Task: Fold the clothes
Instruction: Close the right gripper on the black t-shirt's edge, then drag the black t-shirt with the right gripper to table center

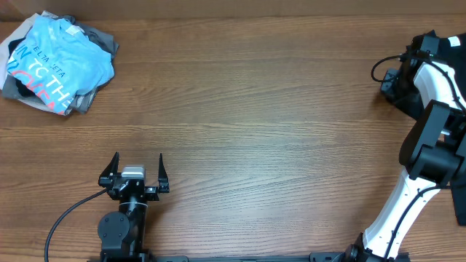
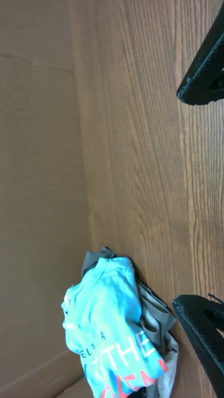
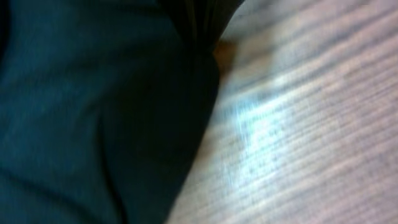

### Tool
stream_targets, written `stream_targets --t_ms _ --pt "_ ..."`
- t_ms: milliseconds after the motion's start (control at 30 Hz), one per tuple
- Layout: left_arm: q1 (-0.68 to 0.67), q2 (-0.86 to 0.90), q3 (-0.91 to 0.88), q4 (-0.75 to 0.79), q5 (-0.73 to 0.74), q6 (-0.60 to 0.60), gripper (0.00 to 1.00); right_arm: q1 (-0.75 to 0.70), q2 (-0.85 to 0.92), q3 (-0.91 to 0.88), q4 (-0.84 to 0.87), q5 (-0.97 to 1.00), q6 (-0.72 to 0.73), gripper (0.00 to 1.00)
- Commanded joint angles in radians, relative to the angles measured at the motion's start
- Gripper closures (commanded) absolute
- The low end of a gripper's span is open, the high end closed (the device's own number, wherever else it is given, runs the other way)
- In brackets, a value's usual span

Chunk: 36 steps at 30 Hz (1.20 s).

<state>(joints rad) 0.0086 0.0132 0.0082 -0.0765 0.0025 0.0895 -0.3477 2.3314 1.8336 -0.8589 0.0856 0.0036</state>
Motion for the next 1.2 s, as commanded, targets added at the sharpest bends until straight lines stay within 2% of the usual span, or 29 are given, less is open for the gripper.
stream_targets --t_ms 0,233,400,600,933,1167 --pt "0.006 -0.007 -0.003 0.0 -0.01 0.023 0.0 0.003 0.012 0.036 -0.047 -0.009 0.049 0.96" --pt "0.006 -0.007 -0.003 0.0 -0.01 0.023 0.0 0.043 -0.063 0.108 -0.127 -0.101 0.082 0.96" --pt "0.006 -0.007 -0.003 0.0 -0.01 0.023 0.0 0.145 -0.159 0.112 -0.119 -0.195 0.082 0.96" --pt "0.006 -0.007 -0.003 0.0 -0.01 0.023 0.0 0.352 -0.228 0.113 -0.103 -0.294 0.083 0.96" --pt "0.006 -0.007 -0.003 0.0 -0.01 0.023 0.0 0.777 -0.229 0.113 -0.076 -0.309 0.107 0.96" --pt "0.006 -0.007 -0.003 0.0 -0.01 0.023 0.0 1.023 -0.229 0.113 -0.071 -0.424 0.132 0.96"
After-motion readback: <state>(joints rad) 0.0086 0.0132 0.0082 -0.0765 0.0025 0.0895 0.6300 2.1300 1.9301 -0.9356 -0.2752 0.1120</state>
